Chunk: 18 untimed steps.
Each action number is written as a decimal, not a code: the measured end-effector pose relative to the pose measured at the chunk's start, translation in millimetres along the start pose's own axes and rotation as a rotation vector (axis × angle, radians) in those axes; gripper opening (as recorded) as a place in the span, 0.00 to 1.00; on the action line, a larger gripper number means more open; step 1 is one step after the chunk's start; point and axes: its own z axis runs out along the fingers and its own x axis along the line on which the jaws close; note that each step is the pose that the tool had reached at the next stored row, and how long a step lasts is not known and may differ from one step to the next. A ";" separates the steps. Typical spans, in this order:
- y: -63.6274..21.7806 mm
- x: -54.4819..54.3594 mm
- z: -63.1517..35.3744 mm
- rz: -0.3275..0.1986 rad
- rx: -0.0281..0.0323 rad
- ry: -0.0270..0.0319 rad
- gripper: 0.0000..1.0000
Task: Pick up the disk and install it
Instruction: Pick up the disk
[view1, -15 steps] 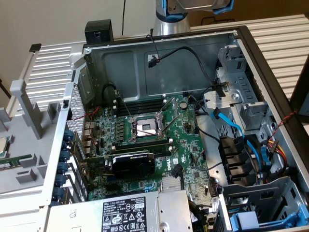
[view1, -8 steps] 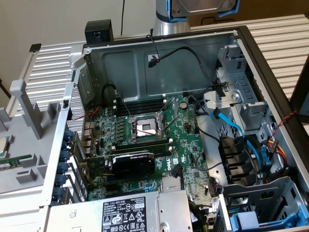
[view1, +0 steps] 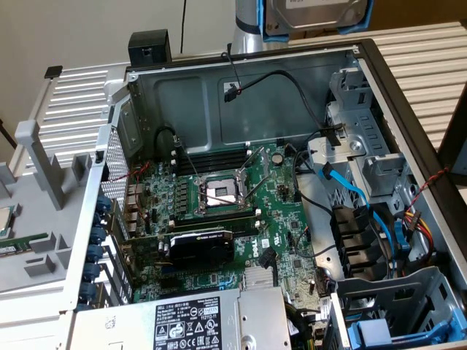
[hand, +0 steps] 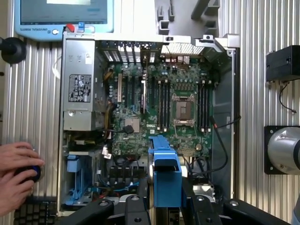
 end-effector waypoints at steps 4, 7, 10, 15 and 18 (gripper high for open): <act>-2.9 4.7 -0.3 0.001 0.0000 0.0000 0.37; -5.3 7.7 -0.5 0.001 0.0002 -0.0001 0.37; -7.7 11.2 -0.7 0.002 0.0002 -0.0002 0.37; -13.4 18.3 -1.3 0.003 0.0002 -0.0001 0.37; -18.7 23.0 -1.6 0.003 0.0002 -0.0008 0.37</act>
